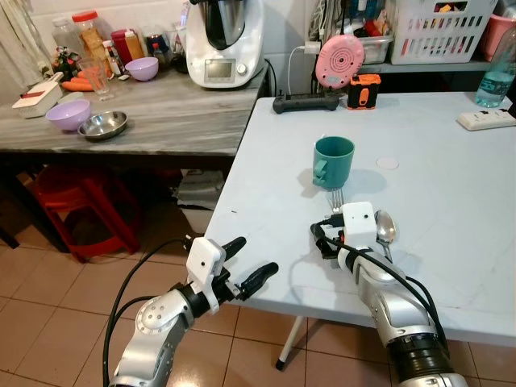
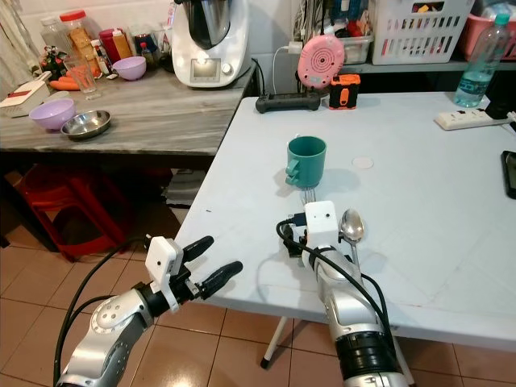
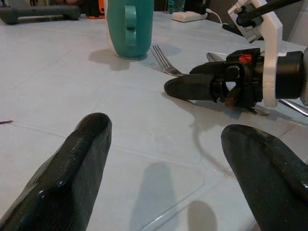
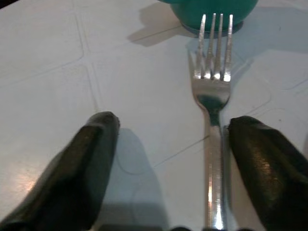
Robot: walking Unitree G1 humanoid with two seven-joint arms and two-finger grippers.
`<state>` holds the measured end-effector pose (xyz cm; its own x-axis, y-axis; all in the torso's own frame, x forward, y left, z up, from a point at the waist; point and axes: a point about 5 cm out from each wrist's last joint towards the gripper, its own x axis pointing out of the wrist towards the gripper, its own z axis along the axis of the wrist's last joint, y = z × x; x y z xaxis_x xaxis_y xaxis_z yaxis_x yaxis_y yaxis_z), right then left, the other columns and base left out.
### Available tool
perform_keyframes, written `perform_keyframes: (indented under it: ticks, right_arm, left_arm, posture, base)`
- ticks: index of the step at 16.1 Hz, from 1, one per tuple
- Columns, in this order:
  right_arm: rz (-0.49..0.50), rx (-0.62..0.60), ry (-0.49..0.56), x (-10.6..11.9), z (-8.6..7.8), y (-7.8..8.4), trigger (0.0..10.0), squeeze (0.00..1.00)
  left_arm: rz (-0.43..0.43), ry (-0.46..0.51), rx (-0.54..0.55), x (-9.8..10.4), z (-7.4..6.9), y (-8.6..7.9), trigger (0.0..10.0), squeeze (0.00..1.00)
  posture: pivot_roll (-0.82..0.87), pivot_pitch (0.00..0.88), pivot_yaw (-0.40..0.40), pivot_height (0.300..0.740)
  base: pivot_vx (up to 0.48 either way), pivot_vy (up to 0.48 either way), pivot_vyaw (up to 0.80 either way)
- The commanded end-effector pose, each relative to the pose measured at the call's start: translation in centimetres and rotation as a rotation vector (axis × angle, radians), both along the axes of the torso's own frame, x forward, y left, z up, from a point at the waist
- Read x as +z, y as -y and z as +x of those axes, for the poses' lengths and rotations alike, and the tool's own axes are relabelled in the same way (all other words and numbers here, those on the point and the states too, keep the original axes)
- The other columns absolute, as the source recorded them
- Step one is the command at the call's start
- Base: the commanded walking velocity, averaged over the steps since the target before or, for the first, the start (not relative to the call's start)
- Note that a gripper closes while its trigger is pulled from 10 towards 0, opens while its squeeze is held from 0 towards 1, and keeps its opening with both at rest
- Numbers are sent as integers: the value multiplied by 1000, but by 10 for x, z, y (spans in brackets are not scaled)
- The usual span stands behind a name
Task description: Setting the table
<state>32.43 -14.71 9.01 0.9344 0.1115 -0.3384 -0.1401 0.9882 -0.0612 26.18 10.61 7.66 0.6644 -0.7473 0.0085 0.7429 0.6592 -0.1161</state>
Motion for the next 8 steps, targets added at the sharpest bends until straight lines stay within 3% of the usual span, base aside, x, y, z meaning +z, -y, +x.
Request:
perform_keyframes:
  ticks: [1, 8]
  right_arm:
    - [-2, 12, -49, -10, -2, 0, 0, 0]
    - [-20, -29, -97, -18, 0, 19, 0, 0]
  left_arm:
    - [-2, 20, -16, 8, 1, 0, 10000, 0]
    - [14, -10, -97, 5, -3, 4, 10000, 0]
  posture:
    - [-129, 0, 109, 740]
    - [-139, 0, 117, 740]
  base:
    - [0, 0, 0]
    - [0, 0, 0]
